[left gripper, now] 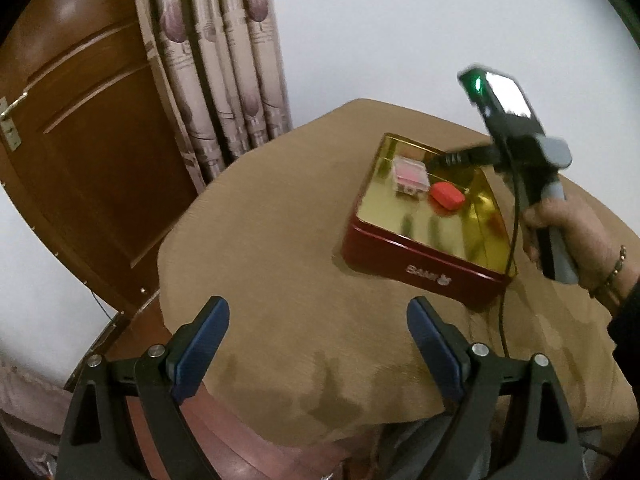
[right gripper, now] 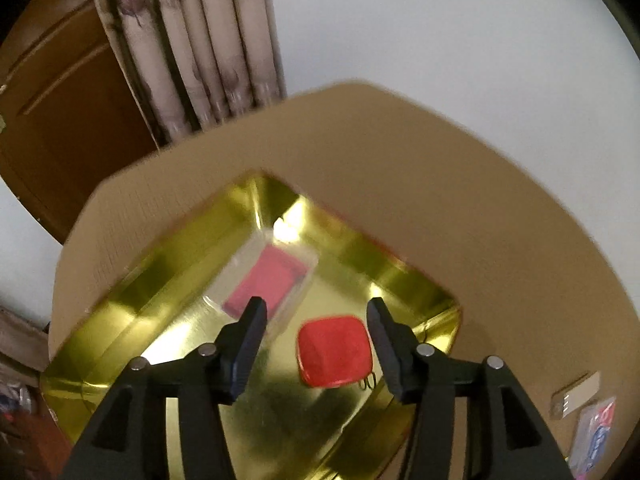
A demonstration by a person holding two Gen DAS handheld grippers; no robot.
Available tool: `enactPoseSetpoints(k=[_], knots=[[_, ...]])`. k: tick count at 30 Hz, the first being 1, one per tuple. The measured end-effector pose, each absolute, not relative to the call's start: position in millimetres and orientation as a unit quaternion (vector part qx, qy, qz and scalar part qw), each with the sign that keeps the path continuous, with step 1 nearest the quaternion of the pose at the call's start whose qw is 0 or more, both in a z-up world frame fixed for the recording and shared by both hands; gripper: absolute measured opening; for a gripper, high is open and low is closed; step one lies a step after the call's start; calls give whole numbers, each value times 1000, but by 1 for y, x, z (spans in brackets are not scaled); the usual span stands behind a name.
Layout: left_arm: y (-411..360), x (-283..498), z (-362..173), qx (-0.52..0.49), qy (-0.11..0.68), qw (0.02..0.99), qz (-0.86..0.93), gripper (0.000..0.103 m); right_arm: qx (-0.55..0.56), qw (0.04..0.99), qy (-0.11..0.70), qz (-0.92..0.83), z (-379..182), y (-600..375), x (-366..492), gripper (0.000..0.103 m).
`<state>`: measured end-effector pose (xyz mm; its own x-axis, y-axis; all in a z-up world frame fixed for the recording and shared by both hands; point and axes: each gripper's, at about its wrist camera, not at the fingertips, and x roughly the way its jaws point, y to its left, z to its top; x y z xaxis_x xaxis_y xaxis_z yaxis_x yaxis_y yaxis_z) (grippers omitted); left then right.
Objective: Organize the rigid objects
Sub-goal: 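Open the right gripper to drop the red pouch into the tin, then grasp the blue patterned pouch with the left gripper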
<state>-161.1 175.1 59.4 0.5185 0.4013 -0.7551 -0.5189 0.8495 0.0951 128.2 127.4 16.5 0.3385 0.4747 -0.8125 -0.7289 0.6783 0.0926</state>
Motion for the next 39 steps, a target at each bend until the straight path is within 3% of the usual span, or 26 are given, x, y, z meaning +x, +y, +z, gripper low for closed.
enactPoseSetpoints(k=[7,11,19,24,26,39], knots=[[131,-141,75,-39,401,894,195,90,-10,872,332,359,68,-23,83,59],[78,-108,78,1,403,910,96,94,-39,916,312,249,46,-138,49,60],[-27,-7,47,102,383,917,-49,100,-115,926,357,42,-22,-318,25,60],[-53,64,-4,162,424,888,-78,96,-86,928,360,30,-33,-352,19,60],[-52,84,-23,170,440,879,-69,85,-74,933,351,34,-31,-356,17,60],[-52,126,-62,197,468,858,-85,85,-14,936,345,67,-32,-359,17,62]])
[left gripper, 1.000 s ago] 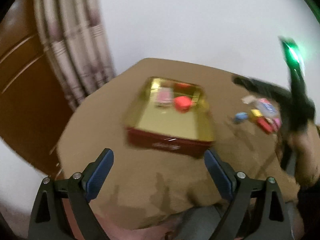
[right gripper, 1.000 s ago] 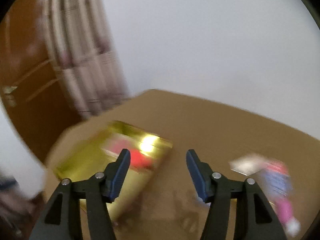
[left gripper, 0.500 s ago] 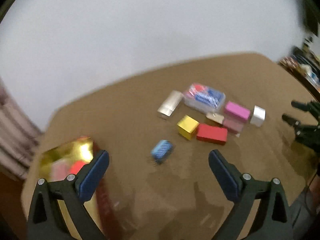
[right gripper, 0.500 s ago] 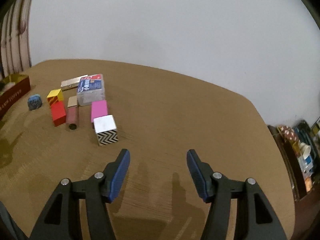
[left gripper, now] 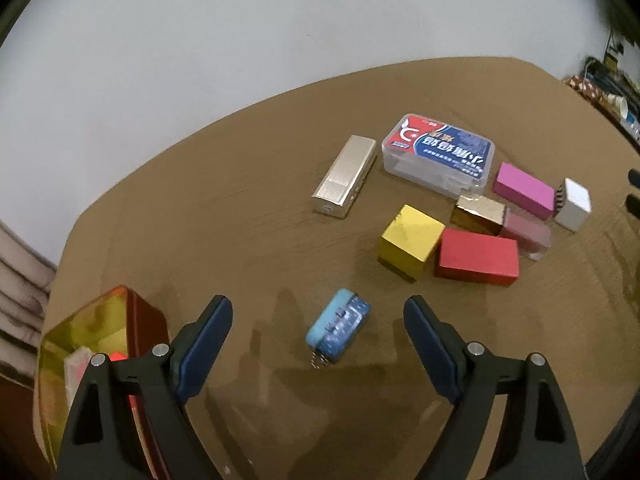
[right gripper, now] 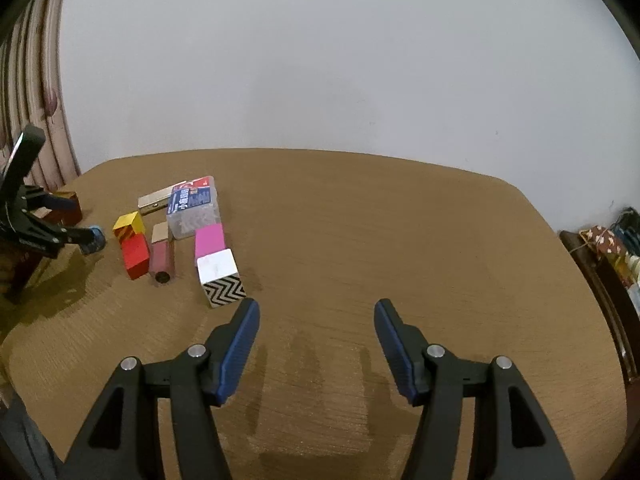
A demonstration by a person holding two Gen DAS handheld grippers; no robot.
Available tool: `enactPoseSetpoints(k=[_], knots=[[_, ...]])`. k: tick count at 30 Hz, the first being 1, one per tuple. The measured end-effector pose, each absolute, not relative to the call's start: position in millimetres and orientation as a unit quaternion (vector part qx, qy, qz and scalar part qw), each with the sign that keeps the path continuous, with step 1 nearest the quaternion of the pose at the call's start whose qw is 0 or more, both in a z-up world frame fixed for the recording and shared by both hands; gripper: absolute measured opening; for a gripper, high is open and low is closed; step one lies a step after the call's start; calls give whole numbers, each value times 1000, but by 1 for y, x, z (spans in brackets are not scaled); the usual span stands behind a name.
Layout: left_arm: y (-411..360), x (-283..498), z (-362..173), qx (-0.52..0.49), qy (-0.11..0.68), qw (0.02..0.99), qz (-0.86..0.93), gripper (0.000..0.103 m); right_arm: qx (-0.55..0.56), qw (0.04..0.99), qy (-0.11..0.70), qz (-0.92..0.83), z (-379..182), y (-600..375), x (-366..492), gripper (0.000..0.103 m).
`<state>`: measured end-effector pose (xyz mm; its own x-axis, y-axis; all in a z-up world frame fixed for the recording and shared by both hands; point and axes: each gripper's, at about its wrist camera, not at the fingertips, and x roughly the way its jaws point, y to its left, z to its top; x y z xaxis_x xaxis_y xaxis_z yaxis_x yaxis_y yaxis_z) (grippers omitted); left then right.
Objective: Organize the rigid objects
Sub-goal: 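Grasp the blue patterned pouch with the left gripper, then carry the blue pouch into the tin and open the left gripper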
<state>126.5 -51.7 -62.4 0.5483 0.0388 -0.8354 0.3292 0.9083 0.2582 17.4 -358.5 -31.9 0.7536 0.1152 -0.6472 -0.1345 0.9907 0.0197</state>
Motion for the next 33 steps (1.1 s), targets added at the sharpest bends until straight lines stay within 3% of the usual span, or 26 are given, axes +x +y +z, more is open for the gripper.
enactPoseSetpoints(k=[3,7,9,10,12,17,23,27,33], knots=[[-55,133,-70,204,470,855,-80,81,-11,935,349,70,-34,-358,19,62],[-58,142,-86,195,500,839,-86,51,-3,935,347,74,-34,-358,18,63],[-58,143,-92,181,510,836,-93,43,5,934,350,77,-35,-360,19,63],[-58,144,-92,172,512,836,-96,31,8,933,352,78,-35,-361,20,63],[-55,146,-91,142,520,836,-99,19,18,932,355,77,-36,-363,21,63],[-59,137,-81,133,508,847,-84,19,29,933,350,76,-36,-368,20,63],[-33,91,-12,88,472,877,-32,19,17,933,351,75,-36,-364,20,64],[27,88,23,61,481,874,36,19,8,933,351,74,-35,-361,21,64],[130,109,8,39,552,820,148,19,-12,933,354,66,-37,-355,22,64]])
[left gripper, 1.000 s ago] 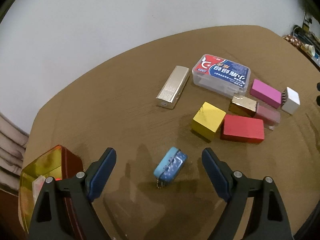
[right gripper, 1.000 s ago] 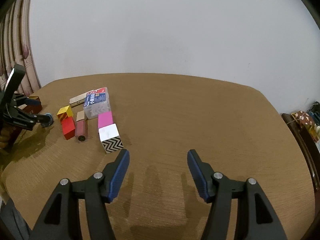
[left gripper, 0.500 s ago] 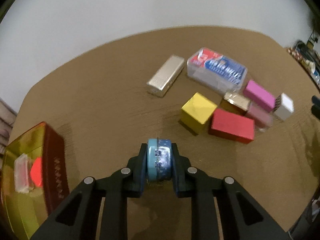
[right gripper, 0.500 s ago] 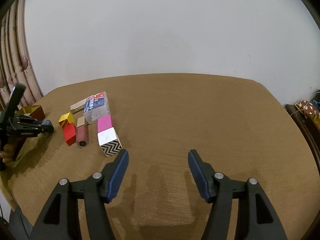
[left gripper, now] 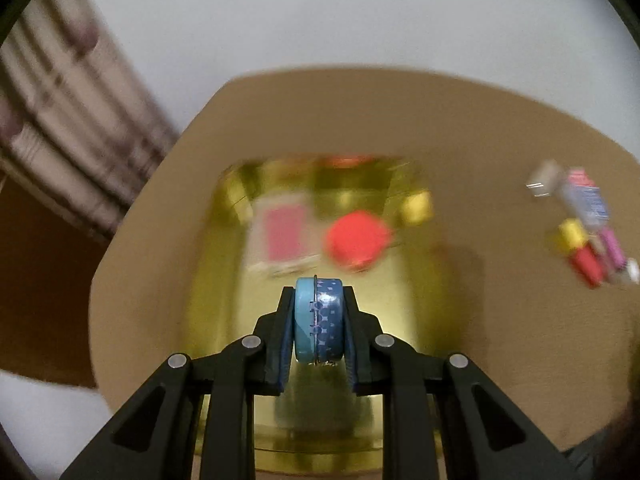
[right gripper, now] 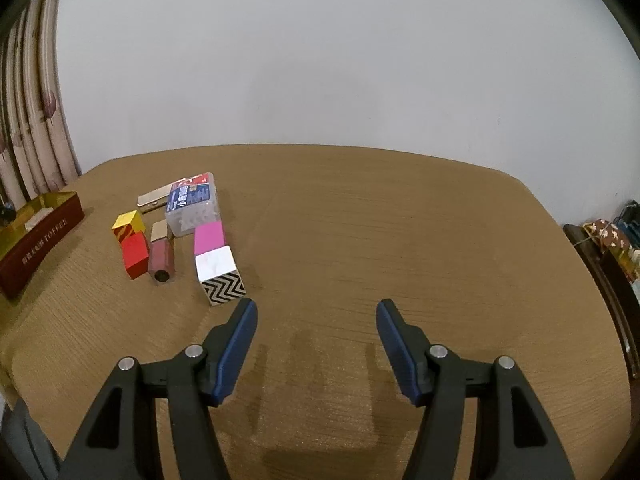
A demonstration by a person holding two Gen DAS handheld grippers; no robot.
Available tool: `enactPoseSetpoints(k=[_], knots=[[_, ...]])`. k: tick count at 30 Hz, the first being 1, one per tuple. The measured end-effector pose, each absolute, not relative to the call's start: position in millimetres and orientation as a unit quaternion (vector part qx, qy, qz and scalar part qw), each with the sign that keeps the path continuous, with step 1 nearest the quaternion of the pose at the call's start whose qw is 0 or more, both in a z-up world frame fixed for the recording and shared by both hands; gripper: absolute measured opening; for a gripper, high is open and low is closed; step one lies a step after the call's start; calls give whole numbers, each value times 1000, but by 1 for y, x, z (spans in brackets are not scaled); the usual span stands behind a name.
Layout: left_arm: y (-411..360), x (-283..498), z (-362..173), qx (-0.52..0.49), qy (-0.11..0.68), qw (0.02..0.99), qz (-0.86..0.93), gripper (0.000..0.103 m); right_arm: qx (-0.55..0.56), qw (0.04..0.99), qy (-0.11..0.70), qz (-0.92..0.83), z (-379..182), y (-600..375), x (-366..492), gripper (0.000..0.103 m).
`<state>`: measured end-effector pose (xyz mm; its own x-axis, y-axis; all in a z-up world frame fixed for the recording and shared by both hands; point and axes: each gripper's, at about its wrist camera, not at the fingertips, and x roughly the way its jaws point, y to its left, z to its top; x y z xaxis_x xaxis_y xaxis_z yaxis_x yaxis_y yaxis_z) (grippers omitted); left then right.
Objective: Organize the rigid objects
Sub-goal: 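Carry the blue pouch into the tin and open the left gripper, then grasp the white chevron cube with the right gripper and carry it over the tin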
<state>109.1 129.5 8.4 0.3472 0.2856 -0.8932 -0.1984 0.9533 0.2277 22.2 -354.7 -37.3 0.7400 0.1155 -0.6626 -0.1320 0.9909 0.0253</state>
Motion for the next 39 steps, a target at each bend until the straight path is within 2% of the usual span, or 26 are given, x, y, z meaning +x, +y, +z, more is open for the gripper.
enactPoseSetpoints(k=[6,11,12,13,16,21,25,28,33,39], knots=[[163,120,-15,27,562,810,169,19,-23,928,367,64,-40,-351,26,64],[168,121,-20,71,560,804,189,25,-22,927,370,67,-40,-351,27,64],[168,120,-20,75,559,803,193,32,-20,927,370,67,-40,-351,28,64],[167,117,-20,78,559,802,196,44,-20,926,371,68,-40,-351,28,64],[164,113,-11,76,553,805,201,46,-14,926,369,73,-40,-353,28,64],[111,77,45,107,458,860,199,48,-10,922,373,102,-38,-353,26,64],[51,47,77,97,421,890,146,66,-44,908,390,146,-37,-334,33,64],[14,31,79,64,424,898,95,67,-49,897,403,176,-33,-318,43,64],[-31,12,47,5,467,884,19,69,-112,890,396,197,-34,-291,63,65],[-53,2,21,17,481,876,21,69,-133,866,421,234,-48,-281,88,65]])
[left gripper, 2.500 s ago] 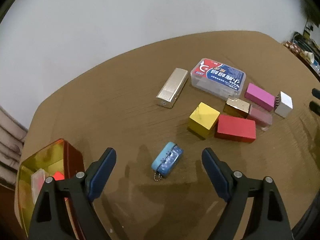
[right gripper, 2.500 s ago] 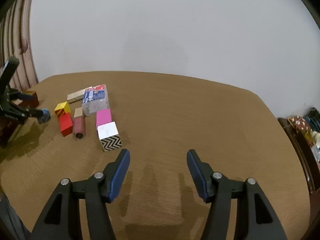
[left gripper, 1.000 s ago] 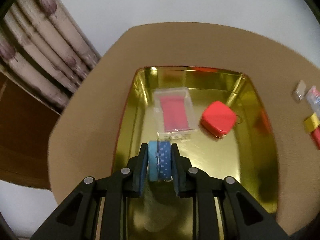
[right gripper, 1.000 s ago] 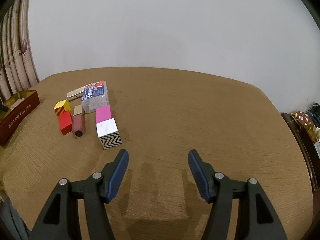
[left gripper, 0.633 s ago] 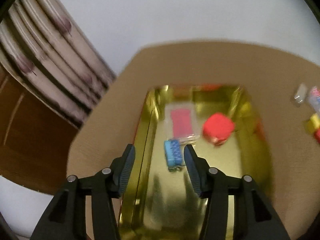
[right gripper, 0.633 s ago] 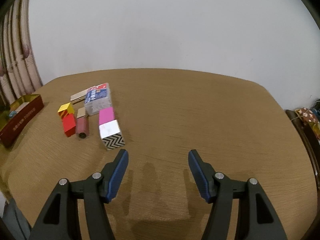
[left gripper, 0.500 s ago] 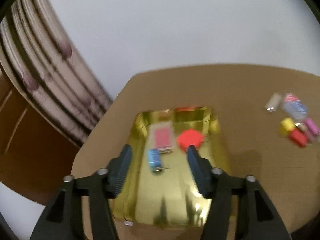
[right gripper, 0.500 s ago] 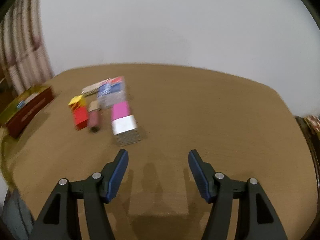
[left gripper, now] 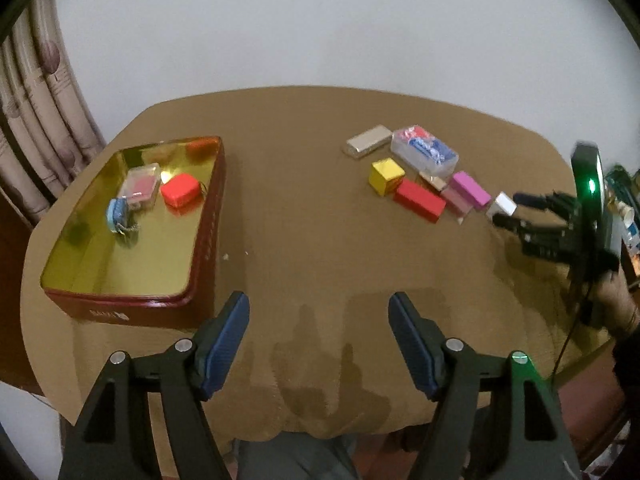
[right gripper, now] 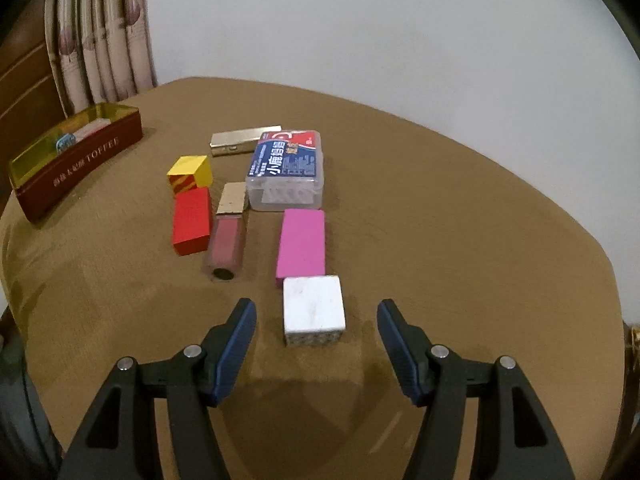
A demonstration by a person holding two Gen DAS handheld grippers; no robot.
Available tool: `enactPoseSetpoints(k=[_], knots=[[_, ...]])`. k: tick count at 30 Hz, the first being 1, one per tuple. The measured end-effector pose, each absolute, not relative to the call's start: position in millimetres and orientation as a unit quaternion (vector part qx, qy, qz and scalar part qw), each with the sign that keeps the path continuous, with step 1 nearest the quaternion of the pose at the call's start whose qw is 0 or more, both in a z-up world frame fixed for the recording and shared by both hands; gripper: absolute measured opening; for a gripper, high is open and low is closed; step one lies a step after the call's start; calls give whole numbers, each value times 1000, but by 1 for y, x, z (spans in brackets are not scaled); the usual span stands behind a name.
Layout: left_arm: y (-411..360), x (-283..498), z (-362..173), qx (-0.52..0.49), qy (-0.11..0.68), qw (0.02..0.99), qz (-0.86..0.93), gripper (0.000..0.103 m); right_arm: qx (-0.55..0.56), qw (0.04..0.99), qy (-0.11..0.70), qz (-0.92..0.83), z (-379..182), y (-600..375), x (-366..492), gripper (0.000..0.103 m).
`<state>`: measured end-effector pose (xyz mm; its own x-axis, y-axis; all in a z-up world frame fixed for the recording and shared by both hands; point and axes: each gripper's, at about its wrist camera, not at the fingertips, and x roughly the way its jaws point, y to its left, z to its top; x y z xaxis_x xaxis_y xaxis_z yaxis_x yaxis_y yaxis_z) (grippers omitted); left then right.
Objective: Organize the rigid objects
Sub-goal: 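Grasp the white chevron cube with the right gripper and carry it over the tin, then release the white cube into the tin from the right gripper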
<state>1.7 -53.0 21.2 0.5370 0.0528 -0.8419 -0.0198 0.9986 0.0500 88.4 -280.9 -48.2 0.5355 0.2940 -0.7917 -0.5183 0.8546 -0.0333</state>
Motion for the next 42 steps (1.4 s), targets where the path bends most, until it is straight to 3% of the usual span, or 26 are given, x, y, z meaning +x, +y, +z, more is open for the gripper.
enactPoseSetpoints(k=[5,7,9,13,17,25,35,42], knots=[[-60,0,9,49,478,876,32,68,-138,854,441,239,-61,-278,106,64],[-61,-3,9,48,475,878,31,68,-148,852,447,230,-65,-277,105,36],[-59,-4,7,40,480,876,34,68,-139,853,447,229,-64,-279,106,30],[-48,-9,3,15,488,871,43,68,-141,854,446,227,-57,-276,97,30],[-30,-30,10,-2,482,874,57,68,-131,862,418,254,-16,-257,75,30],[16,-65,22,-22,480,871,101,68,-115,823,358,426,68,-101,70,30],[71,-90,36,-48,453,878,146,69,-176,761,407,475,21,97,82,30],[84,-94,29,-47,456,875,154,70,-185,742,439,472,-4,122,87,30]])
